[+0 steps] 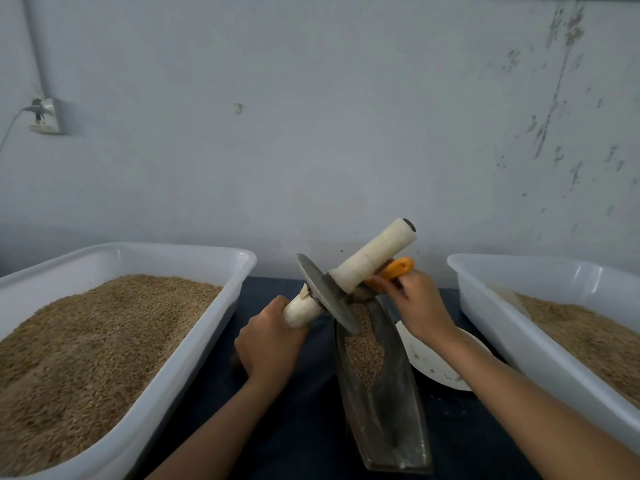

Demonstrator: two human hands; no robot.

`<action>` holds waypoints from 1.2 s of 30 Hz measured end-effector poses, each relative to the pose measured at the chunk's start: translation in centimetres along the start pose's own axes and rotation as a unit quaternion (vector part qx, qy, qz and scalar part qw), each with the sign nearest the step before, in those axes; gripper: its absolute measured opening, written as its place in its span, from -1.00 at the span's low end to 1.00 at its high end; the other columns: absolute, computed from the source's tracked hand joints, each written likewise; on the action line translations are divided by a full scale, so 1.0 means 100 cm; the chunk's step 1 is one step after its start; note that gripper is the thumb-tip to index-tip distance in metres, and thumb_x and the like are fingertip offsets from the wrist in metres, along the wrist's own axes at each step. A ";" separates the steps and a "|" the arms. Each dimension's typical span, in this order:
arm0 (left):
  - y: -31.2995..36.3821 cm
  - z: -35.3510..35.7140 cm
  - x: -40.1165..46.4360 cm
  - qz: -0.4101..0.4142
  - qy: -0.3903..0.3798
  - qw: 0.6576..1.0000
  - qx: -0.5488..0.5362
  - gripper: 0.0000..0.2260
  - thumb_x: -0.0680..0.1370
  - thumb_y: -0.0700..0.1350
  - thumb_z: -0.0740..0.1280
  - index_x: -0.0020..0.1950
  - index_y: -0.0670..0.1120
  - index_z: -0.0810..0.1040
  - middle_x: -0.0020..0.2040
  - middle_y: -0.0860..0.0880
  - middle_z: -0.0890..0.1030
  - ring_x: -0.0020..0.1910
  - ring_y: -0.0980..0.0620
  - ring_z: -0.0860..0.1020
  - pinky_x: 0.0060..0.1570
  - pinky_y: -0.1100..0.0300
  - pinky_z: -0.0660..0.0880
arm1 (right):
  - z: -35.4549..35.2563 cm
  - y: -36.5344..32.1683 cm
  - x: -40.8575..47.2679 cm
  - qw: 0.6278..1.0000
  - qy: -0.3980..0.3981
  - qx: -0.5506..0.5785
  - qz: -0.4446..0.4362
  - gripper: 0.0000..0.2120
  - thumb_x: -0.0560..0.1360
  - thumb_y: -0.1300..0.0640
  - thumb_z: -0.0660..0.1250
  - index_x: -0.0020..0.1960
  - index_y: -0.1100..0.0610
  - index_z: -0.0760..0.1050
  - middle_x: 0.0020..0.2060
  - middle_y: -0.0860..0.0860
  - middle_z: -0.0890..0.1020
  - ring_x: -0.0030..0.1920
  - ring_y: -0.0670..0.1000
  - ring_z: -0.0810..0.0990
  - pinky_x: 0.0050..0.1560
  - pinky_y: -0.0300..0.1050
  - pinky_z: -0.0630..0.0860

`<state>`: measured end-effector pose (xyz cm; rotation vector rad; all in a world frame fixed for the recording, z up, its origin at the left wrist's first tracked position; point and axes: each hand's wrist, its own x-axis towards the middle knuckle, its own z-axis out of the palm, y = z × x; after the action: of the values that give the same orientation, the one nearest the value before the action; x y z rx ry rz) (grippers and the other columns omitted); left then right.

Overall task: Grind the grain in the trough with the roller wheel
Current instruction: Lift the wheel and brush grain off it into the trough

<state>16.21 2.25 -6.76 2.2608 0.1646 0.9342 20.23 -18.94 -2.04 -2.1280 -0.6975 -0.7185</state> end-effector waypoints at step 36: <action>0.002 -0.003 -0.005 -0.002 -0.023 0.999 -0.022 -0.82 0.42 0.09 0.43 -0.10 0.08 0.49 -0.28 0.17 0.47 -0.26 0.17 0.43 -0.33 0.22 0.24 | -0.046 -0.032 -0.052 0.994 0.100 0.024 -0.023 -0.90 0.57 0.11 0.29 -0.07 -0.02 0.56 -0.29 -0.09 0.64 -0.23 -0.10 0.63 -0.22 -0.29 0.56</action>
<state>15.57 2.08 -6.78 2.2393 0.1276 0.8739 13.26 -22.12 -1.53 -1.9698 -0.6494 -0.9161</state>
